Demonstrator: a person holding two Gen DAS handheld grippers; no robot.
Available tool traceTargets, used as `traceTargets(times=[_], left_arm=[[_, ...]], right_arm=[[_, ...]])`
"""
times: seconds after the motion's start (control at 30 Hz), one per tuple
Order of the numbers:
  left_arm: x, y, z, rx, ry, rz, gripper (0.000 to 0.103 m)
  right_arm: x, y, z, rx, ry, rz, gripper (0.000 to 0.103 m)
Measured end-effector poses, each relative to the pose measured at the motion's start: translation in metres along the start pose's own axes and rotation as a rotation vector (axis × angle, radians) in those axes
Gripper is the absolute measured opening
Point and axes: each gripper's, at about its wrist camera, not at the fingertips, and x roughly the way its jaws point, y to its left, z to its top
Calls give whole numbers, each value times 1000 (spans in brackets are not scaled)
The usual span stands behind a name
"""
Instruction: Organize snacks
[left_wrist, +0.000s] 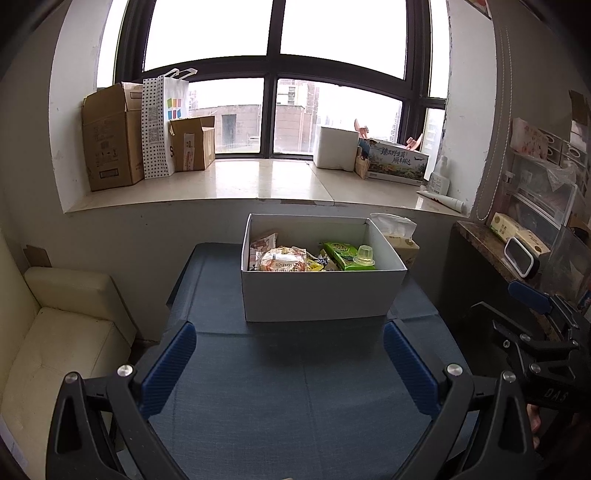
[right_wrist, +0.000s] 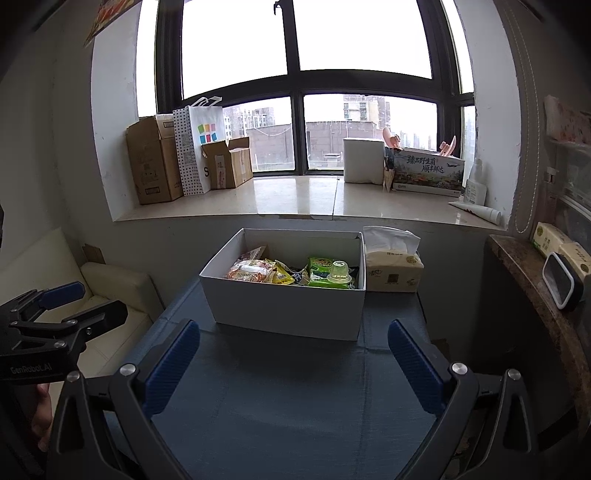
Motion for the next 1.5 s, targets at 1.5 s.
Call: traceTargets(times=[1.5], left_arm=[[2, -1, -1, 20, 12, -16, 103]], right_arm=[[6, -3, -3, 33, 41, 47, 103]])
